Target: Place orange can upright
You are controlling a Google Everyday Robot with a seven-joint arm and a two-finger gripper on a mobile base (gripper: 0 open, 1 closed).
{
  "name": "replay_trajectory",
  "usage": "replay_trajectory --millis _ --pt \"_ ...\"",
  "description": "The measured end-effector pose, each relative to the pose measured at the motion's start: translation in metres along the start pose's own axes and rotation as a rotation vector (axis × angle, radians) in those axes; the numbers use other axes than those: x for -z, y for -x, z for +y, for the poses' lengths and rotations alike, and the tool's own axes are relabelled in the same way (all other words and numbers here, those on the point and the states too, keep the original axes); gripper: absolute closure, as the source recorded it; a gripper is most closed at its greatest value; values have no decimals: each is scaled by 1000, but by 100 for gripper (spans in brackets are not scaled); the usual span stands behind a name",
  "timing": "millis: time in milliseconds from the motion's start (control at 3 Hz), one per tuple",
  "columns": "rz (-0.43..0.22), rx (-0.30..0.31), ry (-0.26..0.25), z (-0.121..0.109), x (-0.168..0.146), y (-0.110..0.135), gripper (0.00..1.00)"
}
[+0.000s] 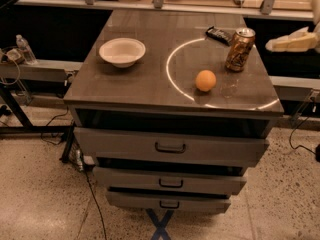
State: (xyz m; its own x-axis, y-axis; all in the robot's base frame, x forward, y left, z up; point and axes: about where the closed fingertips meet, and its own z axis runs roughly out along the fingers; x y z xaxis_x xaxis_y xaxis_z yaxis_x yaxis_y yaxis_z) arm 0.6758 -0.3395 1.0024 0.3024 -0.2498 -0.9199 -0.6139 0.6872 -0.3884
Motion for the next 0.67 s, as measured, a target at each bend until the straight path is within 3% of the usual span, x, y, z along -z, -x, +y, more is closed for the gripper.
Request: replay_trajectory --millis 333,667 --pt "86 163 -135 -25 38 74 0" --pt "175 333 -259 -15 60 146 0"
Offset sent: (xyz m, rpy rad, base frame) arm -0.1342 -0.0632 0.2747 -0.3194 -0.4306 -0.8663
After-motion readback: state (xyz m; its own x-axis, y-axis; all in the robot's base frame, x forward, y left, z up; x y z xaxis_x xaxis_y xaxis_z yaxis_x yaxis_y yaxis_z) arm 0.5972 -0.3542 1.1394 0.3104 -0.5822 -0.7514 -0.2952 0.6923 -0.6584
